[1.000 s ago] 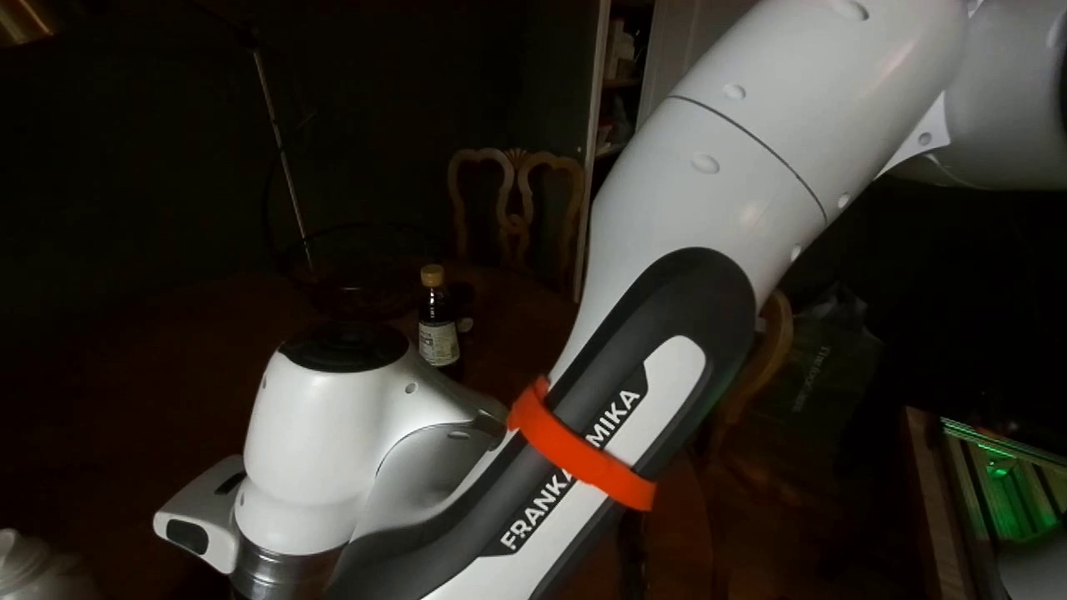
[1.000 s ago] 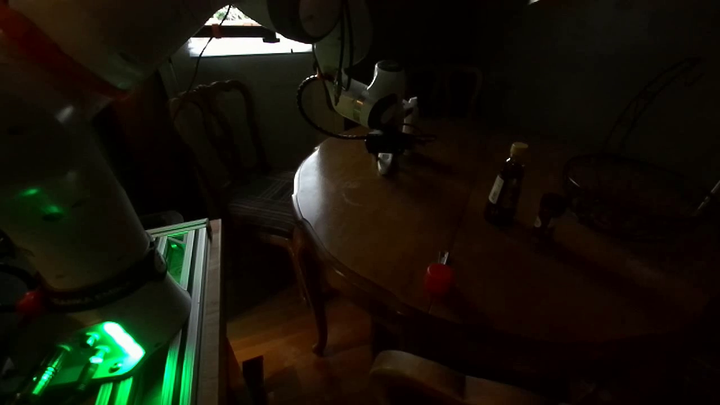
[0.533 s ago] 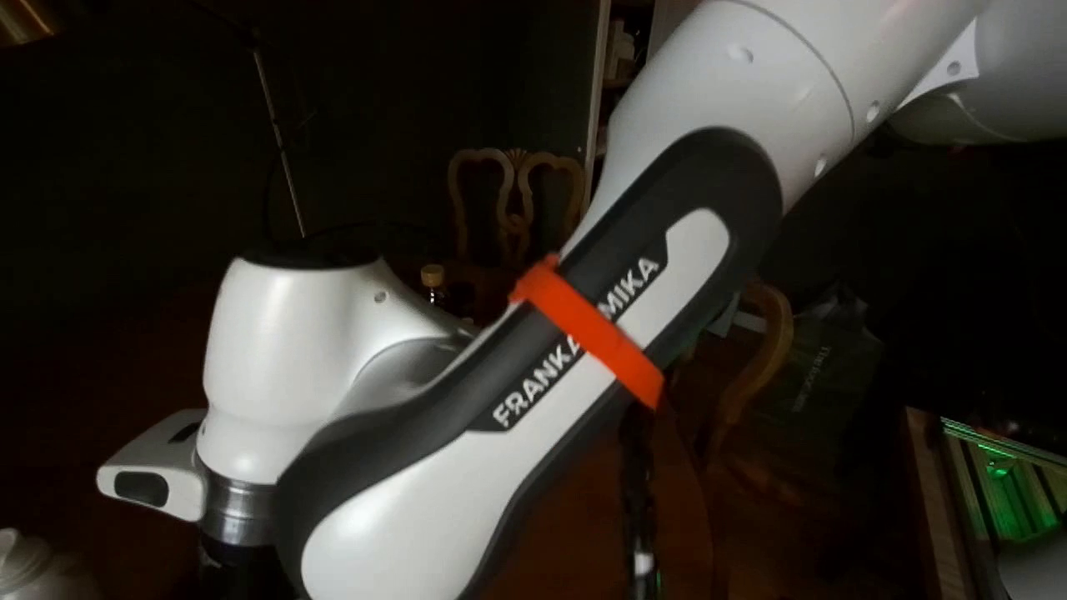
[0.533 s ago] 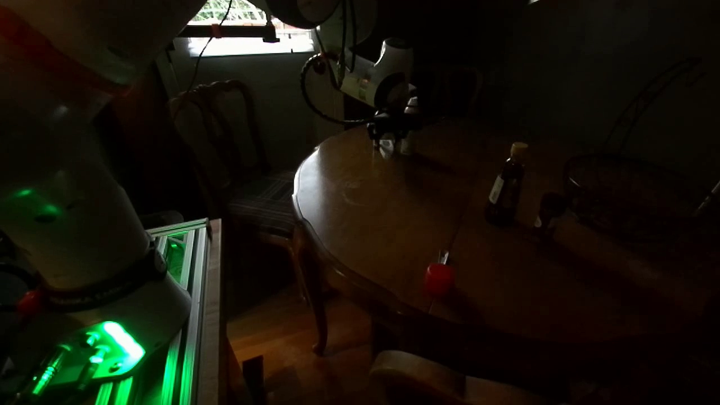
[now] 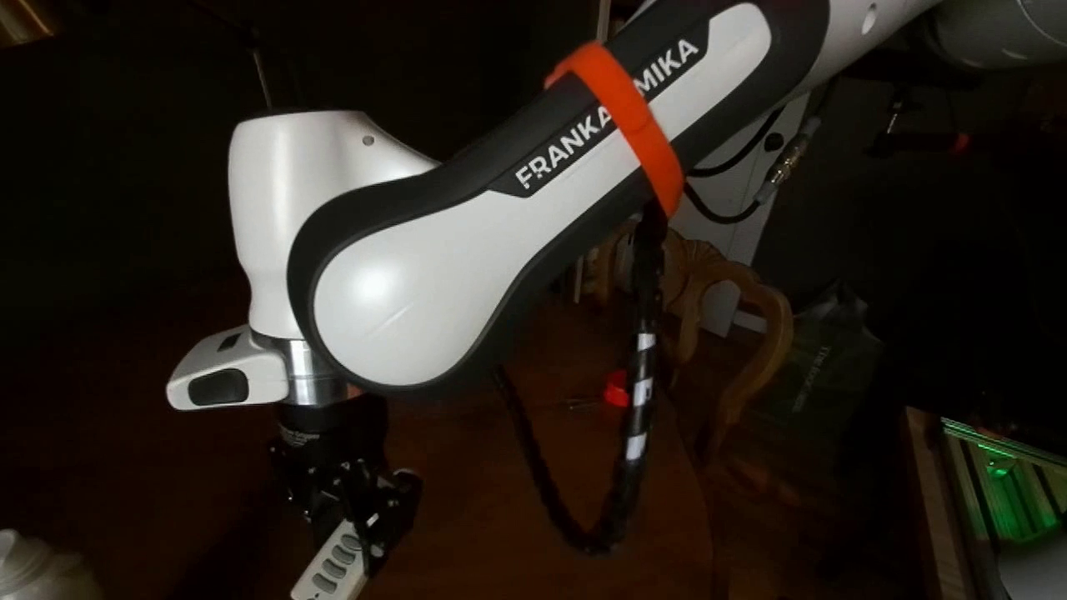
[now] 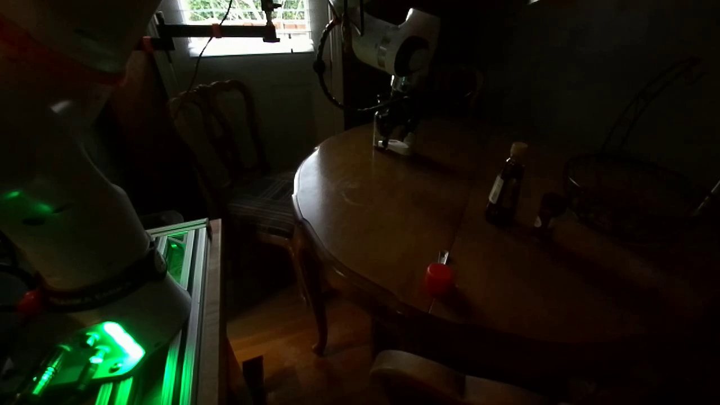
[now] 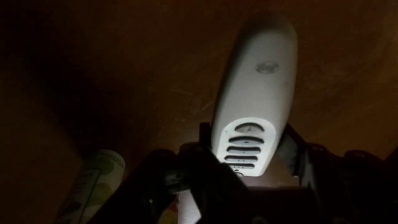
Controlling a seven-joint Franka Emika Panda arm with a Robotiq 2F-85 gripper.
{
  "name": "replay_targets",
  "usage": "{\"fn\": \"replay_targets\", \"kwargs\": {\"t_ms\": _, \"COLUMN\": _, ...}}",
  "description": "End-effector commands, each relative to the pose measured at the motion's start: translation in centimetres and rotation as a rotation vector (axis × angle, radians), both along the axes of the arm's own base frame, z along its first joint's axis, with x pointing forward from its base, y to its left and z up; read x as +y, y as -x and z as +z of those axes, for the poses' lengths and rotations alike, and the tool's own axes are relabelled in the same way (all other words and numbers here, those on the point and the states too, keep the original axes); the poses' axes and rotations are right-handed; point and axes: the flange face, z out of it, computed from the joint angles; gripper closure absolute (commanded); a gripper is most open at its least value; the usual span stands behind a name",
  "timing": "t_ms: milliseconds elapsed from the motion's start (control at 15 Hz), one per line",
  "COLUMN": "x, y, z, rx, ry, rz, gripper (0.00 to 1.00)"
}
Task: Rotate the white remote control.
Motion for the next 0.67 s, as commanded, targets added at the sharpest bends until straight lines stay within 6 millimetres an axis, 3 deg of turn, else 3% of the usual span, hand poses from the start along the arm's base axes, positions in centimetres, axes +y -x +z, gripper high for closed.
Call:
{"fn": "replay_targets", "kwargs": {"t_ms": 0, "x": -0.5, "y": -0.1, "z": -0.2, "rx": 0.004, "ry": 0.009, "rz": 0.048, "gripper": 0.45}}
{"fn": "replay_targets", "kwargs": {"t_ms": 267, "x": -1.2, "y": -0.1, "z": -0.8, "rx": 0.005, "ry": 0.020, "rz": 0.114, "gripper": 0.45}}
{"fn": "replay_targets", "kwargs": {"t_ms": 333, "x": -1.2, "y": -0.1, "z": -0.8, "rx": 0.005, "ry": 0.019, "rz": 0.117, "gripper": 0.70}}
{"fn": "replay_targets", "kwargs": {"t_ms": 600, "x": -2.5, "y": -1.2, "z": -1.2, "rx": -0.031, "ry": 0.003, "rz": 0.289, "gripper": 0.70}}
